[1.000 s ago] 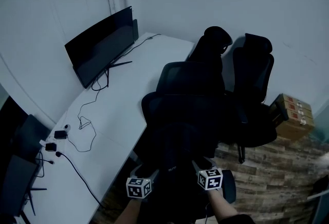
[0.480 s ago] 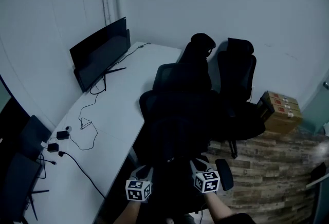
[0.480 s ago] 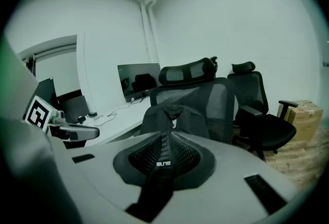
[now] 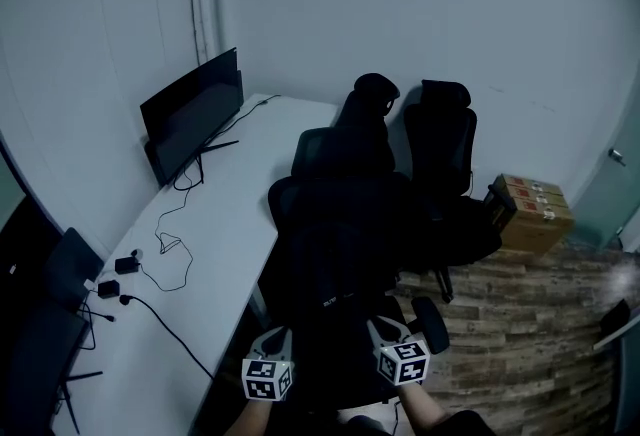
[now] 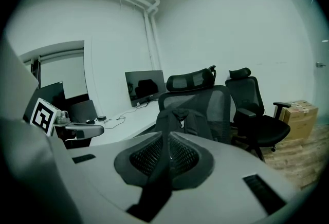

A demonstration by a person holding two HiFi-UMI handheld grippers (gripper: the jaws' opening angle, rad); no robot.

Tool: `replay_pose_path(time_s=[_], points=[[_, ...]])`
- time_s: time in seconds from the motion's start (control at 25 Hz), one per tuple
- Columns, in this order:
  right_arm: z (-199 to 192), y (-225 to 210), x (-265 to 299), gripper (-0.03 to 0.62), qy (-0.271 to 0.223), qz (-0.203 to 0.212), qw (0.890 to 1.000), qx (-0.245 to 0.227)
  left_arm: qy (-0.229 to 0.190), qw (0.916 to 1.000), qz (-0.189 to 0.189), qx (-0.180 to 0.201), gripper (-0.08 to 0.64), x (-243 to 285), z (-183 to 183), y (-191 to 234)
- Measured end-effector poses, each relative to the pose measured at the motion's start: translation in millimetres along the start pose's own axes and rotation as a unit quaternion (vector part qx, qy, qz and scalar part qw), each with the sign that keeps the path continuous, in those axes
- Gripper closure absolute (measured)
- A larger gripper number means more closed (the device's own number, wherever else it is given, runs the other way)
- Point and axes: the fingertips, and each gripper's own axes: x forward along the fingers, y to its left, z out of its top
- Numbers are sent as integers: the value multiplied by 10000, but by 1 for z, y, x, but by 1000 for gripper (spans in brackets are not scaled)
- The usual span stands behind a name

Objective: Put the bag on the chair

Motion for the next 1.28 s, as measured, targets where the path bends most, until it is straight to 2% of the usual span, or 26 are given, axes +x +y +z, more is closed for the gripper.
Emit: replay_pose_path(time_s=[0.36, 0.68, 1.28], points=[[-1, 9, -67, 528, -252, 208, 9995, 39, -372, 9992, 142, 34, 540, -51, 6, -40], [-14, 12, -134, 531, -328, 596, 9976, -154, -563, 9981, 231, 119, 540, -91, -4, -107], [-58, 0, -266, 532, -483, 871, 9946, -279, -734, 9965, 368, 186, 540, -173, -50, -231]])
